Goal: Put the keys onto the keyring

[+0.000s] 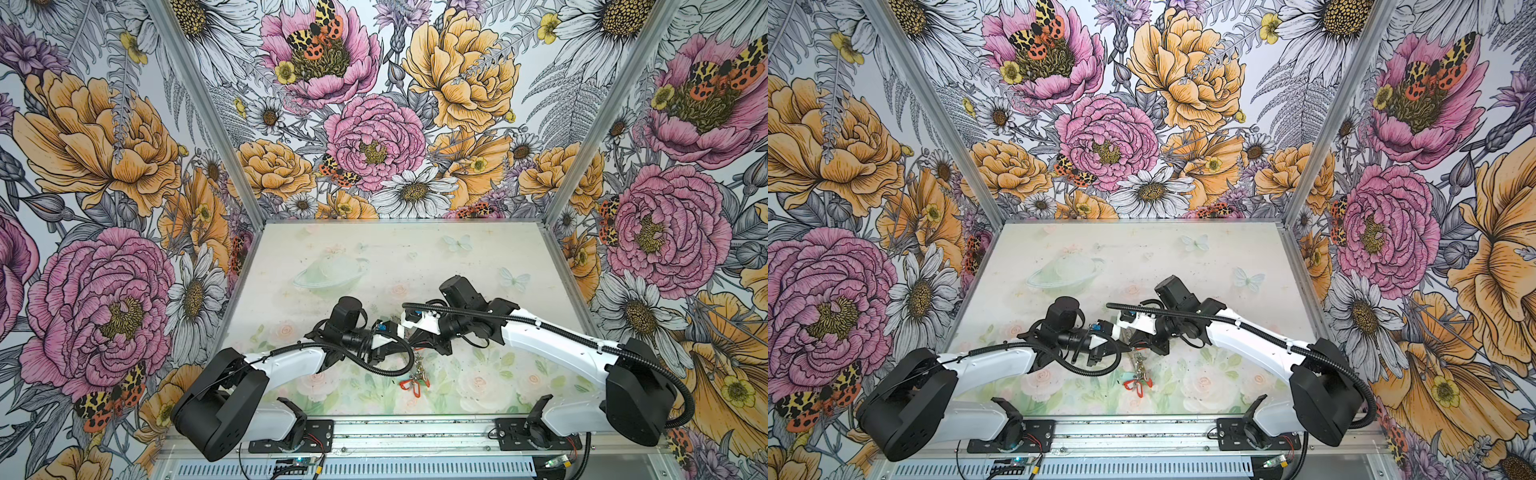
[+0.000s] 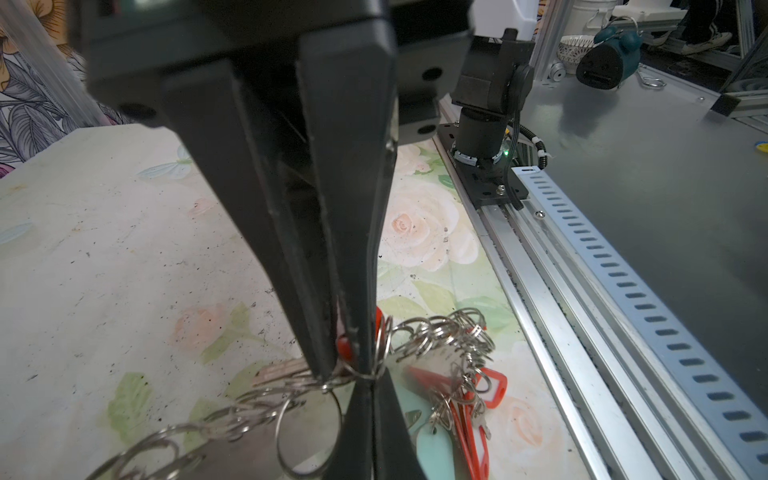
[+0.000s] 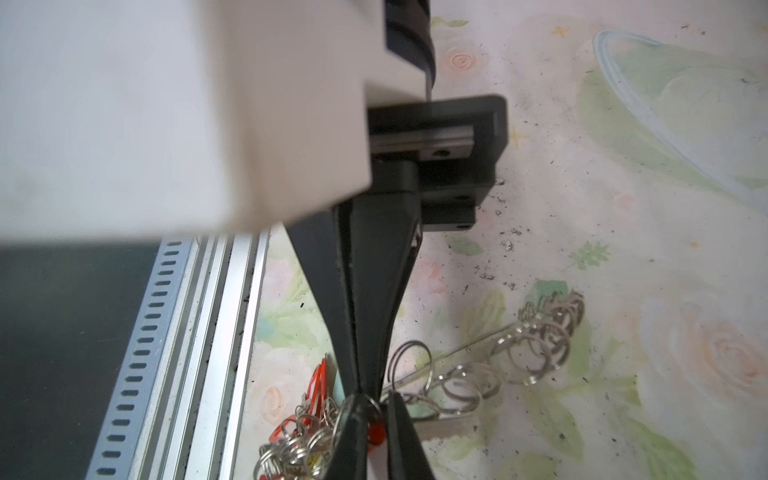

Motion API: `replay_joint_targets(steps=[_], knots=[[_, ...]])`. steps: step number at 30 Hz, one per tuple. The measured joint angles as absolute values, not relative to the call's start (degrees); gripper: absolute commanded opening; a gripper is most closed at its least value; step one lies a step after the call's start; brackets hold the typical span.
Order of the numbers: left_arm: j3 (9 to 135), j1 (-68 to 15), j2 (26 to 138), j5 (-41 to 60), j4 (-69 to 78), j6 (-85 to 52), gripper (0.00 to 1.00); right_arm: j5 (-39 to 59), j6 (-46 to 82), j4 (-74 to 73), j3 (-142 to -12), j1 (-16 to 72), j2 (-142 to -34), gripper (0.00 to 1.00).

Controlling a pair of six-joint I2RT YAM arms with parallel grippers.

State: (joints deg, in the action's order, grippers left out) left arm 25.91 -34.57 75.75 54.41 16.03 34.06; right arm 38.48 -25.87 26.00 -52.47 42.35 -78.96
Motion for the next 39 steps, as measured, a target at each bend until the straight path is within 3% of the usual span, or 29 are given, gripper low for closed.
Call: replay_joint_targets(steps=[6,32,39], knots=[[25.89,-34.28,75.75,54.50,17.06,33.74,0.00,36.45,-25.06,25.06,-52.69,42.35,-78.32,0.30],[25.78,-32.05,76.31,54.41,23.92,30.35,0.00,29.95,-18.11,24.80,-52.73,42.96,-67.94,0.28],[25.45,-32.05,76.29,54.35,24.29,30.28,0.00,28.64,-17.12,25.02,-51.79,44.12,-69.67,0.27]])
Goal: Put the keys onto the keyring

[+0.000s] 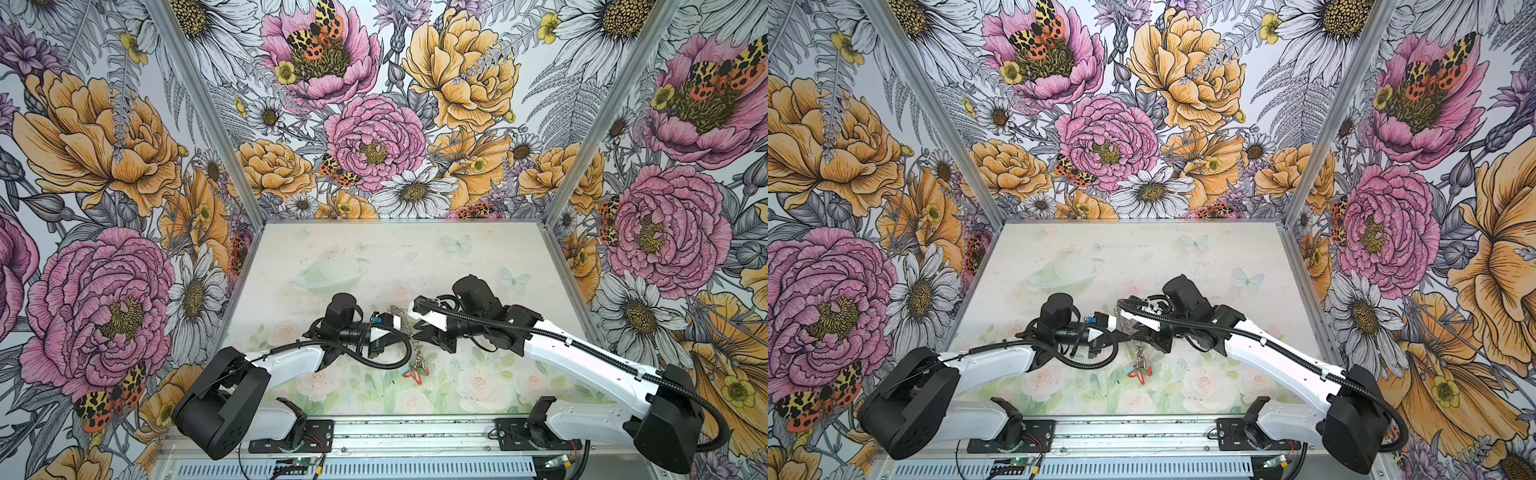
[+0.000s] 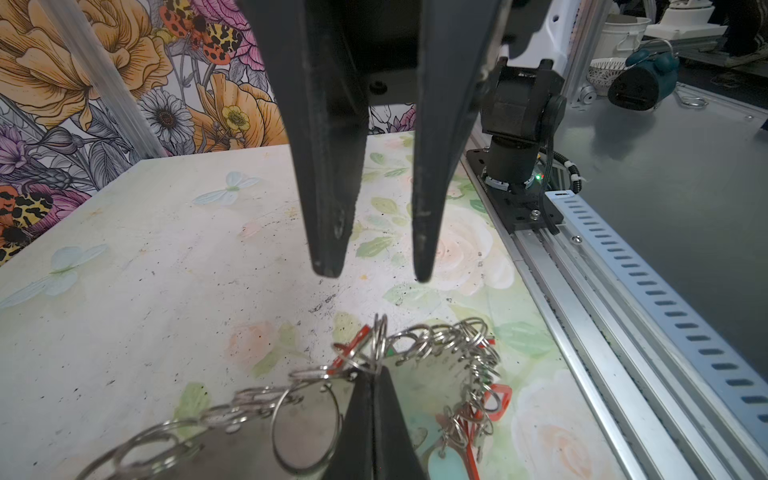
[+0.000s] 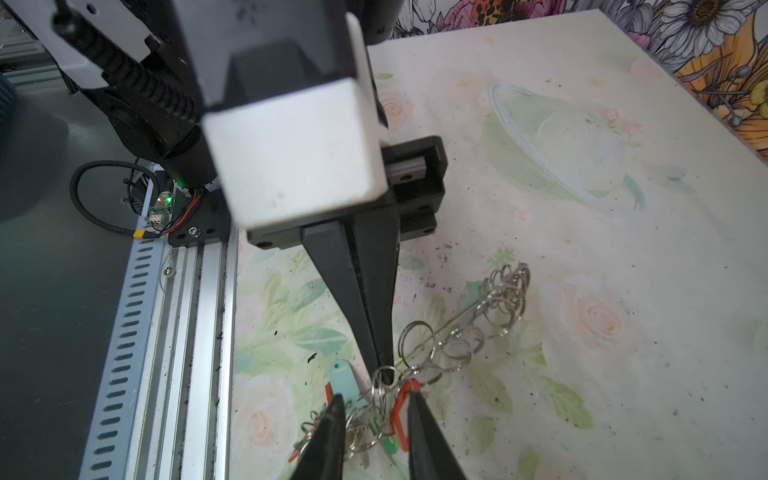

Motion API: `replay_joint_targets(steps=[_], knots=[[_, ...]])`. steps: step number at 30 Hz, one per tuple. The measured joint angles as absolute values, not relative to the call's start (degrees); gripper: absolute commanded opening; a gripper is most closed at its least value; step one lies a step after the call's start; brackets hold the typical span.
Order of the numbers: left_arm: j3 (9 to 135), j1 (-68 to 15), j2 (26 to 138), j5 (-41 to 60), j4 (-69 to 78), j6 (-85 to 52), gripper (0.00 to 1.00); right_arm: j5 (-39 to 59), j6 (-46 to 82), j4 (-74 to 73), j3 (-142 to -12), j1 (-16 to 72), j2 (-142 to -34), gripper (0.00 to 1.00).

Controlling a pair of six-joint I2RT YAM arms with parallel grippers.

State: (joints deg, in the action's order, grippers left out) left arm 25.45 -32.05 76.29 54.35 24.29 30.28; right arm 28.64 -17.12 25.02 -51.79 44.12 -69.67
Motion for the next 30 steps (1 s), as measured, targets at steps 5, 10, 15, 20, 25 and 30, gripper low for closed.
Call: replay_joint_targets(steps=[5,10,15,20,25,30], knots=[[25.43,-32.05,76.29,53.95,24.32,30.28,0.00,27.35,-17.12,24.91,-51.75,44.36,-69.95,0.27],[25.43,-32.05,76.27,53.47,24.32,30.28,0.00,26.09,-17.12,24.77,-51.55,44.69,-71.35,0.26],[25.43,-32.05,76.27,53.23,24.34,30.28,0.00,25.21,-17.12,24.80,-51.13,45.04,-72.90,0.25],[25.28,-32.08,76.29,53.12,24.29,30.26,0.00,24.80,-17.12,24.77,-51.05,46.33,-73.28,0.20],[25.12,-32.05,76.29,53.08,24.34,30.09,0.00,24.82,-17.10,24.75,-51.05,46.59,-73.45,0.13],[25.12,-32.05,76.27,53.08,24.34,30.04,0.00,24.67,-16.97,24.62,-51.05,46.59,-73.73,0.09]])
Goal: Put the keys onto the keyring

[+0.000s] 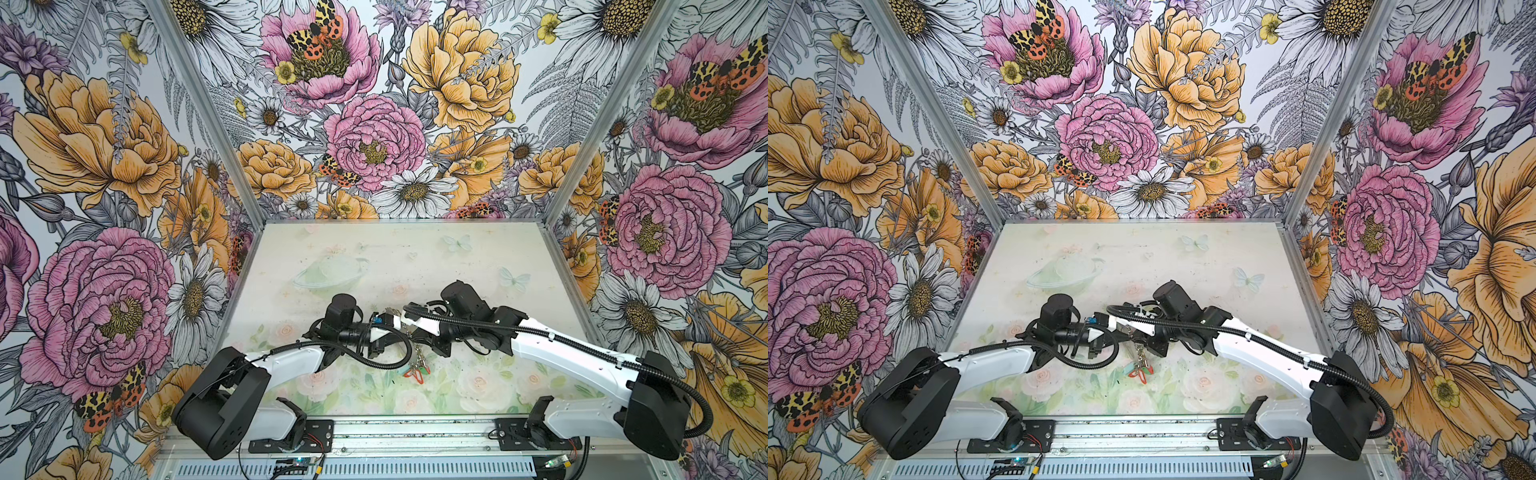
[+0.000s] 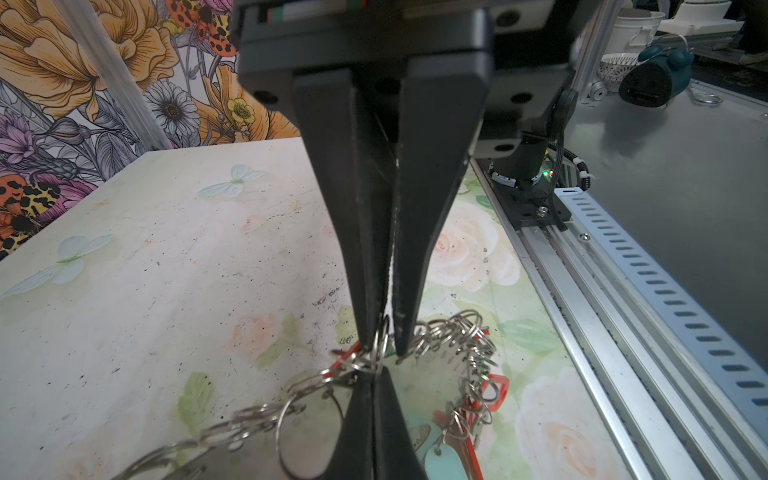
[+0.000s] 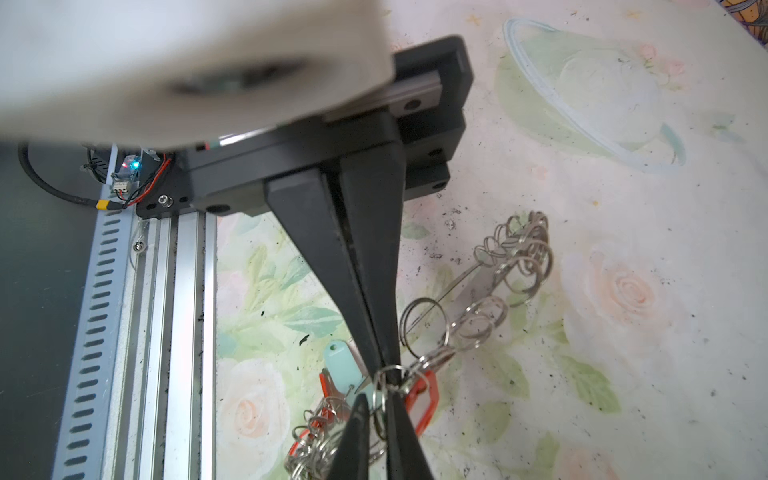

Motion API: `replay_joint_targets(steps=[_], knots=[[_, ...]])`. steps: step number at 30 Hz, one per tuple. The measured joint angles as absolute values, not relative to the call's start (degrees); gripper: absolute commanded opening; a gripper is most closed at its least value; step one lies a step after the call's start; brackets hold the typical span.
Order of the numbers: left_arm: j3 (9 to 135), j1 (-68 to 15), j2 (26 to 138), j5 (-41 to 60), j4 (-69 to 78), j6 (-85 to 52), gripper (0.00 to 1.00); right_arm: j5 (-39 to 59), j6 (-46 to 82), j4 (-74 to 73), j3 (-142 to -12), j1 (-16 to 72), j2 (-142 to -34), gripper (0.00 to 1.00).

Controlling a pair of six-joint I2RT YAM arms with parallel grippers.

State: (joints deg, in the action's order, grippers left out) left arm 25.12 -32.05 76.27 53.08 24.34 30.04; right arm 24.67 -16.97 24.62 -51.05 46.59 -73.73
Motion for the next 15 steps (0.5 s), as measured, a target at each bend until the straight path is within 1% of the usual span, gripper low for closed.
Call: replay_joint_targets(steps=[6,10,11,12,13,15], knots=[[25.06,-32.05,76.27,53.06,24.23,29.58,0.00,23.33,-17.50,24.56,-51.05,46.87,-73.73,0.00],[25.06,-32.05,76.29,52.66,24.23,28.84,0.00,21.74,-17.56,24.43,-51.05,46.96,-73.67,0.00],[25.06,-32.05,76.29,52.58,24.25,28.69,0.04,21.37,-17.56,24.43,-51.05,47.03,-73.63,0.00],[25.06,-32.05,76.29,52.40,24.29,28.27,0.11,20.84,-17.54,24.38,-51.05,47.09,-73.54,0.00],[25.06,-32.05,76.27,52.25,24.36,27.66,0.15,20.16,-17.50,24.38,-51.05,47.22,-73.47,0.00],[25.02,-32.14,75.83,51.68,24.82,25.65,0.17,18.26,-17.32,24.60,-51.00,47.16,-73.32,0.00]])
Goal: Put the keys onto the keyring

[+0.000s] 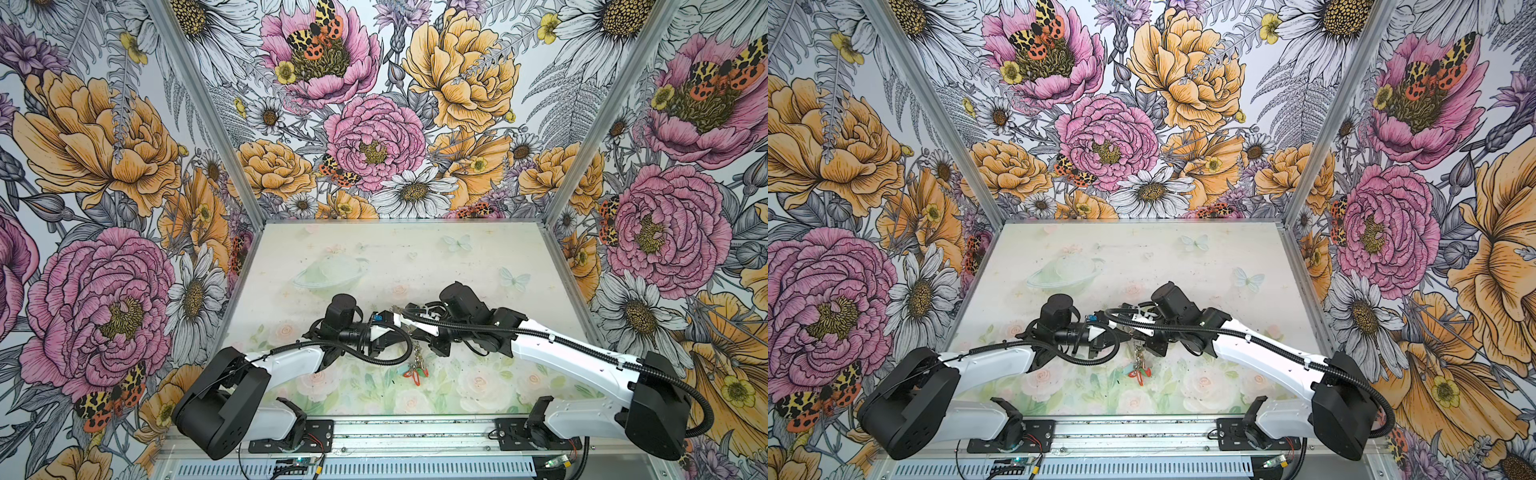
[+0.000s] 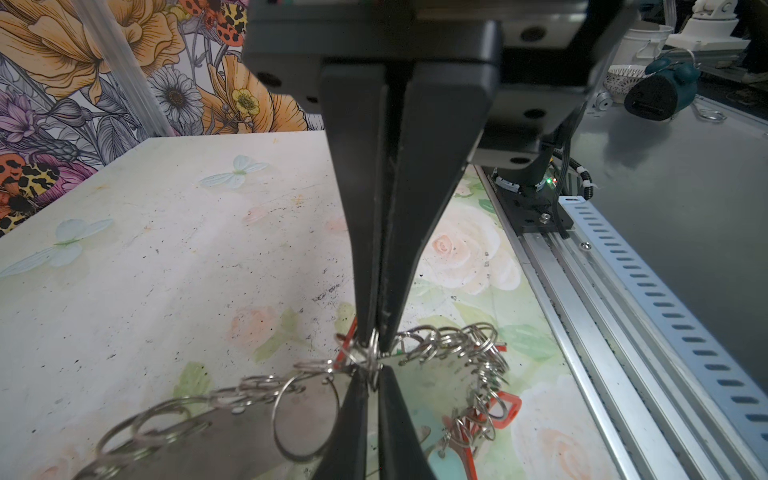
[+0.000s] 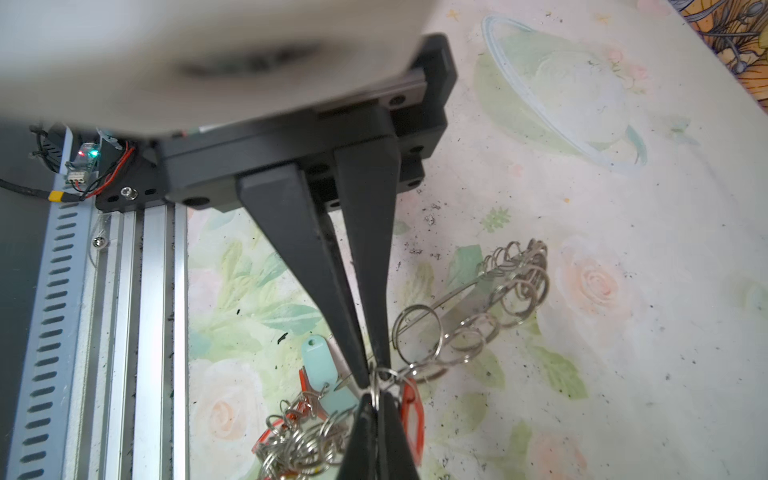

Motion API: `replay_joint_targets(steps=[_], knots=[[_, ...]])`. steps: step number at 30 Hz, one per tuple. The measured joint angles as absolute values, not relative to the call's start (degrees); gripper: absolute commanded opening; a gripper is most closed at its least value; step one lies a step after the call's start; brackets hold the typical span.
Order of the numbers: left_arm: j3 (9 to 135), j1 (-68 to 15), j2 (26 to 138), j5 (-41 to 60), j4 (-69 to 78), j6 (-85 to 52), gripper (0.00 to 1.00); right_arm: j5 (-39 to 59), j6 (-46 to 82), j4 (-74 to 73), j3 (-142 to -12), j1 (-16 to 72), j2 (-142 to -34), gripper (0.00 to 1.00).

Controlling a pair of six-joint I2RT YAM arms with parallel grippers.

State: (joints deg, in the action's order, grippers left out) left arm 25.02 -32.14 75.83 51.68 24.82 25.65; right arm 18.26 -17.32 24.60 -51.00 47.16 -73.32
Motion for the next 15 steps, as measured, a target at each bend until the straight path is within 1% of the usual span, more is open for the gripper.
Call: replay_joint_targets(steps=[4,8,12,15], knots=[[22.94,-34.00,72.53,46.22,28.42,17.47,0.19,15.42,-16.69,23.68,-49.50,46.78,-72.49,0.00],[20.43,-38.17,67.02,36.82,28.60,6.15,0.19,14.11,-16.47,21.21,-46.28,46.81,-71.20,0.00],[20.69,-42.74,59.22,25.93,22.72,-5.19,0.21,14.44,-17.30,17.85,-43.09,46.85,-69.52,0.00],[22.87,-43.97,55.46,20.73,15.09,-11.97,0.23,15.38,-18.68,16.29,-41.56,47.09,-68.47,0.00]])
